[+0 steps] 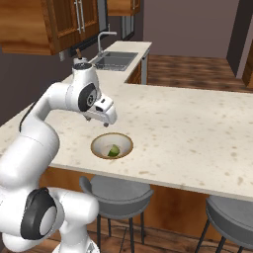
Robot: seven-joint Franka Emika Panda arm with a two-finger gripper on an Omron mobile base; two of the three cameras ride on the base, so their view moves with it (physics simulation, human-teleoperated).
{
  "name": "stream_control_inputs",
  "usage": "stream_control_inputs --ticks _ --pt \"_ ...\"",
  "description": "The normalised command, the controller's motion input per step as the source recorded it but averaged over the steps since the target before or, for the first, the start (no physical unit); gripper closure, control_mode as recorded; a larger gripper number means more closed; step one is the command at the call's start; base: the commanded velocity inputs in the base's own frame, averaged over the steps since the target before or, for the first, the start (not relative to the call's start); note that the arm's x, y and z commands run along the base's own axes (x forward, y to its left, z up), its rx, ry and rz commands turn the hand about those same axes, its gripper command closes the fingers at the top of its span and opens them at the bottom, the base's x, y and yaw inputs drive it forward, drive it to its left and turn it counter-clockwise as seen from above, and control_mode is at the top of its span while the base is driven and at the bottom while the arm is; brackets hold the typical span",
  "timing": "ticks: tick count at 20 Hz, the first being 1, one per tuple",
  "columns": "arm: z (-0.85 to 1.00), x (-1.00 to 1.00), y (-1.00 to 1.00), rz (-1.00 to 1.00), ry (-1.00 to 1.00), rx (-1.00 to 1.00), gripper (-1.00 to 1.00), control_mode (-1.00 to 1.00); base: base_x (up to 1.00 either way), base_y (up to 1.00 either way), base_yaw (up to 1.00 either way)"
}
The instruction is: There is a bowl on the dining counter. Grab a lemon wedge from the fridge and place it in the bowl. Then get the liquor bottle and glass cup from the cabinet and place them next to the bowl.
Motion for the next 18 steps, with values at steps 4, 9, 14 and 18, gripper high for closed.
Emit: stream_control_inputs --ticks 4,9,14,18 --pt "0.03 -0.64 0.0 0.0 0.29 -0.03 -1.0 -1.0 0.0 0.0 0.0" --pt "-0.04 -0.65 -0.09 0.0 0.24 -0.03 -1.0 -1.0 0.0 0.0 0.0" --pt "-0.28 -0.58 -0.06 0.0 0.33 -0.01 -1.0 -1.0 0.0 0.0 0.0" --pt "-0.23 -0.31 0.0 0.0 0.26 -0.01 -1.0 -1.0 0.0 0.0 0.0"
